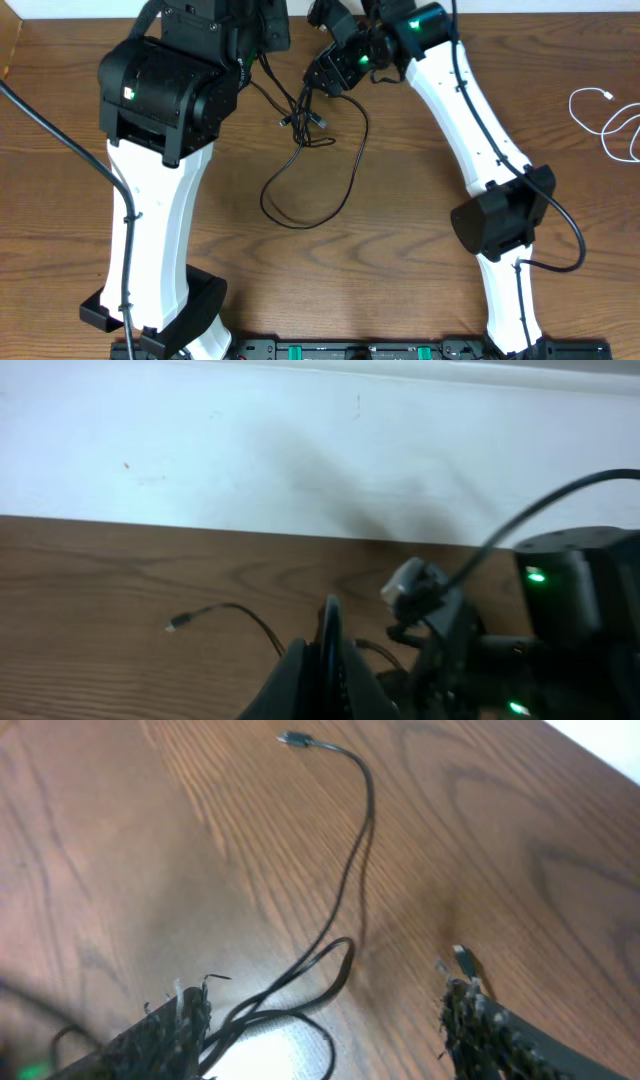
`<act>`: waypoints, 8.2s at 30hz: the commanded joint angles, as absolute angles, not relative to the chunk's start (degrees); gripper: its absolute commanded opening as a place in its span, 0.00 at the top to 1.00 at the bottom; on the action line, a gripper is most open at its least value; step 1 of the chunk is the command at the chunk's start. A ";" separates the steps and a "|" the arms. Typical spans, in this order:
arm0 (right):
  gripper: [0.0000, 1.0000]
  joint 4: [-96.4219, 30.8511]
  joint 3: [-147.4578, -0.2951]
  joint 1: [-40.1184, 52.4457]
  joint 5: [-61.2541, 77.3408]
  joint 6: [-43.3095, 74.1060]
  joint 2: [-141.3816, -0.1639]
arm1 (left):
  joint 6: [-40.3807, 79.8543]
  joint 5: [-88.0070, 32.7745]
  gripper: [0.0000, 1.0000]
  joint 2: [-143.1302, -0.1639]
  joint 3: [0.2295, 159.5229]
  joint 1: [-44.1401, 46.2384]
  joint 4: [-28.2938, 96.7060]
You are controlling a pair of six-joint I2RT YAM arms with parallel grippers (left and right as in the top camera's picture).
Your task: Untangle cables
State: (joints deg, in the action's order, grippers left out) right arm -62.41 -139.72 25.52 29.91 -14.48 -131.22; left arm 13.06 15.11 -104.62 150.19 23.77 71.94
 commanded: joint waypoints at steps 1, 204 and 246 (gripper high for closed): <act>0.25 -63.51 -139.72 25.17 33.41 -18.09 -127.70 | 11.97 17.96 0.93 -103.92 149.91 23.42 71.07; 0.99 -56.31 -139.72 9.47 39.79 -11.16 -110.45 | 2.24 -40.88 0.58 -129.88 149.29 23.18 58.81; 0.99 -69.82 -139.72 -12.73 23.03 -16.97 -106.32 | 3.03 -44.12 0.92 -117.27 149.36 -9.63 66.76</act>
State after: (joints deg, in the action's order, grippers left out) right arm -69.41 -139.33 -10.17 24.93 -16.12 -108.57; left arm 4.01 -44.71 -122.06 149.53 -3.99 66.17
